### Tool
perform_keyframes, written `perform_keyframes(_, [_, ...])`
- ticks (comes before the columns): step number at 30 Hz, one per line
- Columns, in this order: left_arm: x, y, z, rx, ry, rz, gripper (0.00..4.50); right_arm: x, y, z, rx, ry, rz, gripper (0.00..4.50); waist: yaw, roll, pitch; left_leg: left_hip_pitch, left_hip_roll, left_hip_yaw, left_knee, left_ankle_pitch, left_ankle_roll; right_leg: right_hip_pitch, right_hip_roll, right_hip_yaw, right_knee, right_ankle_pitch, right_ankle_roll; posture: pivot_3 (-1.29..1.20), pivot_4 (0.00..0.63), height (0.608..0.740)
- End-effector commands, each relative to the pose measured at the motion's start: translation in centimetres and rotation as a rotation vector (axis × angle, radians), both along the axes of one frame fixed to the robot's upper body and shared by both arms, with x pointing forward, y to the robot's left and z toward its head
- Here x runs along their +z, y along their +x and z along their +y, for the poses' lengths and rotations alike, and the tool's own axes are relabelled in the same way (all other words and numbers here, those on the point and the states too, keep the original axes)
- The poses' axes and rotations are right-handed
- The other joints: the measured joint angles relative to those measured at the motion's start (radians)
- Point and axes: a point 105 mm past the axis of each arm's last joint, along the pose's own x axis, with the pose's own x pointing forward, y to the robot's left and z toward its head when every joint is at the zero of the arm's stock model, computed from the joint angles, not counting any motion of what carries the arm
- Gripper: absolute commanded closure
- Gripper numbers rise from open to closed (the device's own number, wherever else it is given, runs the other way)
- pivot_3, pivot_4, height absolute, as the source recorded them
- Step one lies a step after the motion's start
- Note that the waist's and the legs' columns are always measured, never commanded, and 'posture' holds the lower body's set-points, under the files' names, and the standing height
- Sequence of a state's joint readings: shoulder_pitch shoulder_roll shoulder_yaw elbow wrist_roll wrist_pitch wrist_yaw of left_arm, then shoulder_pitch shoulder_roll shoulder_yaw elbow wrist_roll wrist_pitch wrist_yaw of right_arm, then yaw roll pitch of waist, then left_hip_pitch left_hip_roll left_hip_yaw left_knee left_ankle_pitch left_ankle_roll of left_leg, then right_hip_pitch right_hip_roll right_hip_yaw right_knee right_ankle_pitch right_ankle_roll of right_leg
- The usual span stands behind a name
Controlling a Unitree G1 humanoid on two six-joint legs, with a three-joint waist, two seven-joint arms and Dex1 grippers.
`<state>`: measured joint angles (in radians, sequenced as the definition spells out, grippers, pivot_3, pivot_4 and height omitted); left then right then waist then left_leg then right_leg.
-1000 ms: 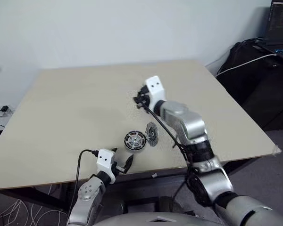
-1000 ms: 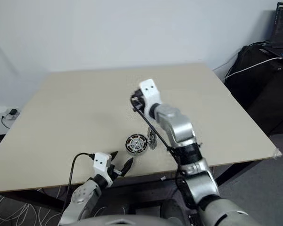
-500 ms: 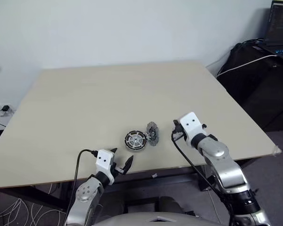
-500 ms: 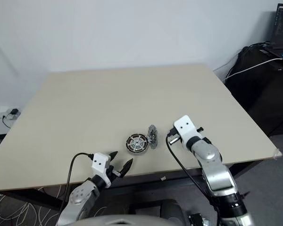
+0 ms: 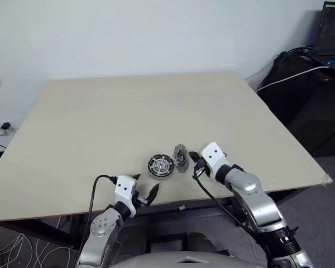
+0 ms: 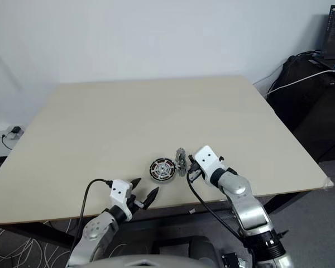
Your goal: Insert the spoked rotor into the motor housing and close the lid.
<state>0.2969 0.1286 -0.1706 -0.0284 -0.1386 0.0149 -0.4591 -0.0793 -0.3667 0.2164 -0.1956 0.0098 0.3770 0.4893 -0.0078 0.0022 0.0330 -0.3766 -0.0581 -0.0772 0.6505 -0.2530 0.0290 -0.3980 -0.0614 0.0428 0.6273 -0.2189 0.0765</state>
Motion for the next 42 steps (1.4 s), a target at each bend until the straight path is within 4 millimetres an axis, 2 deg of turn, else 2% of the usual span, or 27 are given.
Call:
perform_keyframes(1, [1.5,0.5,-0.1,0.002,-0.018,-0.054,0.0,1.5,0.4,1.3,0.056,0.033,-0.048,4.49,0.0,0.0,0.0,0.0,0.0,0.0,0.0,0.0,0.0,0.0,0.0,0.0,0.0,0.0,0.0,0.0,0.0,0.74])
perform_keyframes(9, [1.4,0.5,0.2,0.013,-0.018,-0.05,0.0,2.8,0.0,4.5,0.162,0.097,-0.049,4.49,-0.003,0.0,0.0,0.0,0.0,0.0,0.0,0.0,0.0,0.0,0.0,0.0,0.0,0.0,0.0,0.0,0.0,0.74])
perform_keyframes(13, [1.5,0.6,0.1,0.012,-0.015,-0.052,0.0,2.7,0.0,5.9,0.176,0.11,-0.041,4.49,-0.002,0.0,0.0,0.0,0.0,0.0,0.0,0.0,0.0,0.0,0.0,0.0,0.0,0.0,0.0,0.0,0.0,0.74])
perform_keyframes(15, [1.5,0.6,0.1,0.012,-0.014,-0.053,0.0,2.3,0.4,5.4,0.136,0.083,-0.041,4.49,0.0,0.0,0.0,0.0,0.0,0.0,0.0,0.0,0.0,0.0,0.0,0.0,0.0,0.0,0.0,0.0,0.0,0.74])
perform_keyframes(21, [1.5,0.5,0.2,0.015,-0.014,-0.05,0.0,1.3,3.1,-0.1,-0.118,-0.091,-0.094,4.49,0.003,0.0,0.0,0.0,-0.001,0.0,0.0,-0.001,-0.002,0.0,0.0,0.0,0.0,0.001,0.0,0.0,0.0,0.74])
perform_keyframes(23, [1.5,0.5,0.2,0.014,-0.014,-0.049,0.0,0.8,3.1,-1.4,-0.144,-0.154,-0.079,4.49,0.003,0.0,0.0,0.0,-0.001,0.0,0.0,-0.001,-0.002,0.0,0.0,0.0,0.0,0.001,0.0,0.0,0.0,0.74])
perform_keyframes(26, [1.5,0.6,0.1,0.01,-0.013,-0.048,0.0,-0.4,2.2,-2.2,-0.095,-0.221,0.005,4.49,0.002,0.0,0.0,0.0,-0.001,0.0,0.0,0.001,0.001,0.0,0.0,0.0,0.0,0.0,0.0,0.0,0.0,0.74])
perform_keyframes(29, [1.5,0.6,0.1,0.004,-0.013,-0.046,0.0,-0.7,0.4,-1.2,0.03,-0.145,0.113,4.49,0.002,0.0,0.0,0.0,-0.001,0.0,0.0,0.001,0.002,0.0,0.0,0.0,0.0,0.0,0.0,0.0,0.0,0.74])
perform_keyframes(32, [1.5,0.6,0.0,0.001,-0.013,-0.043,0.0,0.2,-1.3,0.6,0.167,-0.022,0.166,4.49,-0.002,0.001,0.0,0.0,0.0,0.0,0.0,0.001,0.002,0.001,0.0,0.0,0.0,0.0,0.0,0.0,0.0,0.74])
perform_keyframes(37, [1.5,0.6,0.0,0.004,-0.016,-0.039,0.0,0.4,-1.2,1.2,0.165,0.038,0.174,4.49,-0.001,0.0,0.0,0.0,0.0,0.0,0.001,0.0,0.0,0.001,0.0,0.0,0.0,0.0,0.001,0.0,0.0,0.74])
perform_keyframes(42, [1.4,0.6,0.2,0.02,-0.016,-0.035,0.0,0.6,-1.6,2.7,0.22,0.101,0.19,4.49,0.0,0.0,0.0,0.0,0.0,0.0,0.002,-0.001,-0.001,0.001,0.0,0.0,0.0,0.001,0.001,0.0,0.0,0.74])
